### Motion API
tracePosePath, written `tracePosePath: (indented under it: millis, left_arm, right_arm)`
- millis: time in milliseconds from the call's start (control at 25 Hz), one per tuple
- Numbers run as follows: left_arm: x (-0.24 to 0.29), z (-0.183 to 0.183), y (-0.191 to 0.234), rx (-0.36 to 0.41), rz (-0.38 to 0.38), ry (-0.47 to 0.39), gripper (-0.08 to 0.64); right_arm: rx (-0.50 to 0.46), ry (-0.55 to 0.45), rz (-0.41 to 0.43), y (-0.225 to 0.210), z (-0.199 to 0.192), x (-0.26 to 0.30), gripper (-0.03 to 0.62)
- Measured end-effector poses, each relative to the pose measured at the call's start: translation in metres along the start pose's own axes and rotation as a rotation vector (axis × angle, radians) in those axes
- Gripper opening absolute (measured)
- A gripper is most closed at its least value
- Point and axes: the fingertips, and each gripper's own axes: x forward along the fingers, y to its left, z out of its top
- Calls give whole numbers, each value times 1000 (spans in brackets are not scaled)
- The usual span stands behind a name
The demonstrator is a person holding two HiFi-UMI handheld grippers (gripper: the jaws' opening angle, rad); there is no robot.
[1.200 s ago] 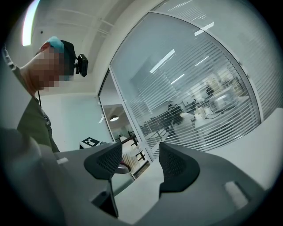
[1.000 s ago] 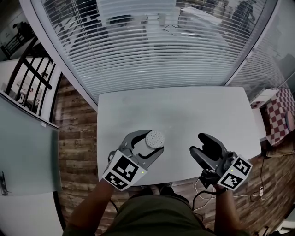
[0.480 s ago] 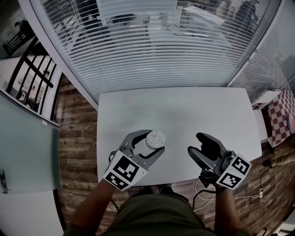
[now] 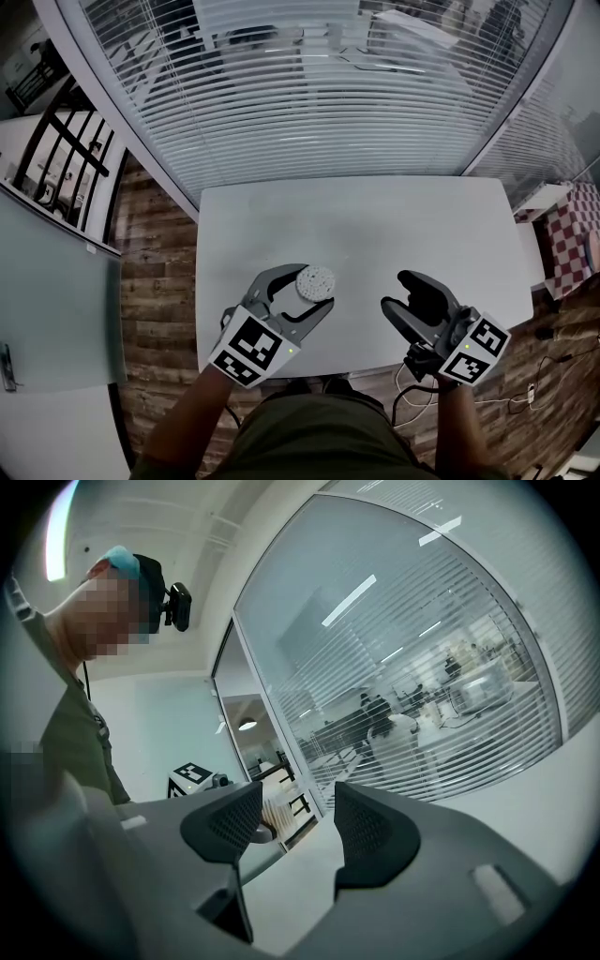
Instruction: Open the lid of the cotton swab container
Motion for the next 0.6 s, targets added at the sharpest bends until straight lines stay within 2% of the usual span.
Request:
tracePosePath:
  millis: [600]
  left_arm:
    - [4,-1,-2,-6,4,1,261]
  right_arm:
    - [2,12,7,-4,-5,0,252]
